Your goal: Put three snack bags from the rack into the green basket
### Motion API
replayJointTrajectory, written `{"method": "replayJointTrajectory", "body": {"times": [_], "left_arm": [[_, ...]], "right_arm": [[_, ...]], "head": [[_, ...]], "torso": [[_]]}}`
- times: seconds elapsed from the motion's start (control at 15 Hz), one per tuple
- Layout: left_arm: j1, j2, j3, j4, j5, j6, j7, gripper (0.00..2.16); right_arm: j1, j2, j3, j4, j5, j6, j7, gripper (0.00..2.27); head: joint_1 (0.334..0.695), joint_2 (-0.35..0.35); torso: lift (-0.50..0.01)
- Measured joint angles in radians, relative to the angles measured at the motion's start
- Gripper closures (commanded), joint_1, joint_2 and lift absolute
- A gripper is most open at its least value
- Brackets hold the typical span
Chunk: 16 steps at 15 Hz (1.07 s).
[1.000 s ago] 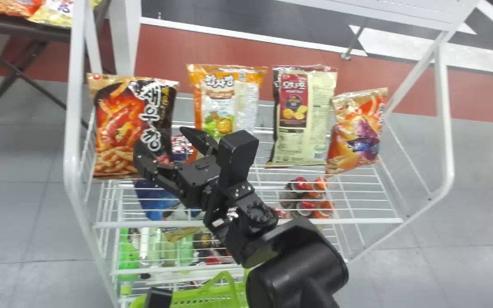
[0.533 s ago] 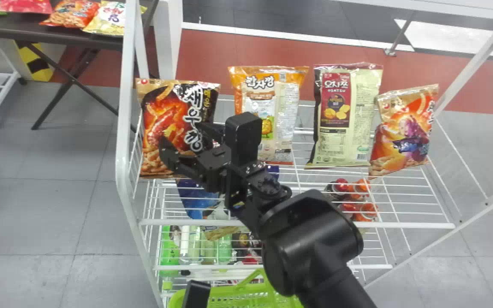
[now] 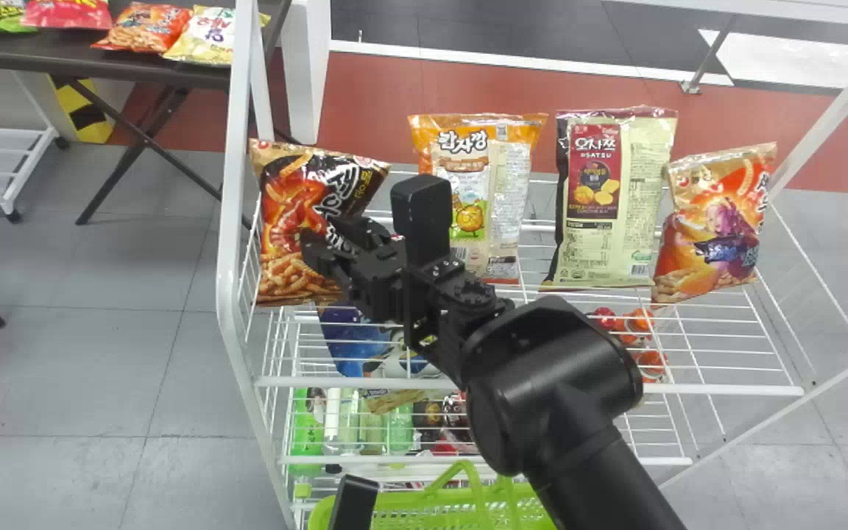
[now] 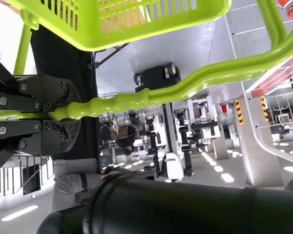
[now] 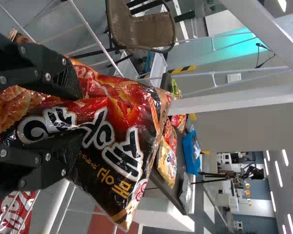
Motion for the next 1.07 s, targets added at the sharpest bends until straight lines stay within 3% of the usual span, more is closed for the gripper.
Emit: {"method": "replayJointTrajectory", "body": {"times": [0.47, 0.67, 0.87, 1.0, 1.07], "left_arm": [[-0.002, 0.0, -0.008, -0.001, -0.001, -0.002, 0.001, 1.27], [0.006, 0.0, -0.013, -0.008, -0.004, -0.002, -0.001, 1.27], [0.016, 0.0, -0.016, -0.017, -0.006, -0.005, -0.001, 1.27], [0.018, 0.0, -0.016, -0.018, -0.007, -0.005, 0.0, 1.27], [0.018, 0.0, -0.015, -0.018, -0.007, -0.006, 0.001, 1.27]], "right_arm": [[0.175, -0.058, -0.036, -0.247, 0.029, -0.019, 0.039, 2.19], [0.282, -0.076, -0.075, -0.404, 0.024, 0.024, 0.04, 2.19], [0.413, -0.114, -0.127, -0.595, 0.009, 0.109, 0.039, 2.19], [0.509, -0.138, -0.181, -0.738, -0.001, 0.217, 0.04, 2.19], [0.547, -0.15, -0.208, -0.796, -0.002, 0.273, 0.04, 2.19]], "head": [[0.695, -0.174], [0.695, -0.223], [0.695, -0.275], [0.695, -0.35], [0.695, -0.35]], "torso": [[0.0], [0.0], [0.0], [0.0], [0.0]]}}
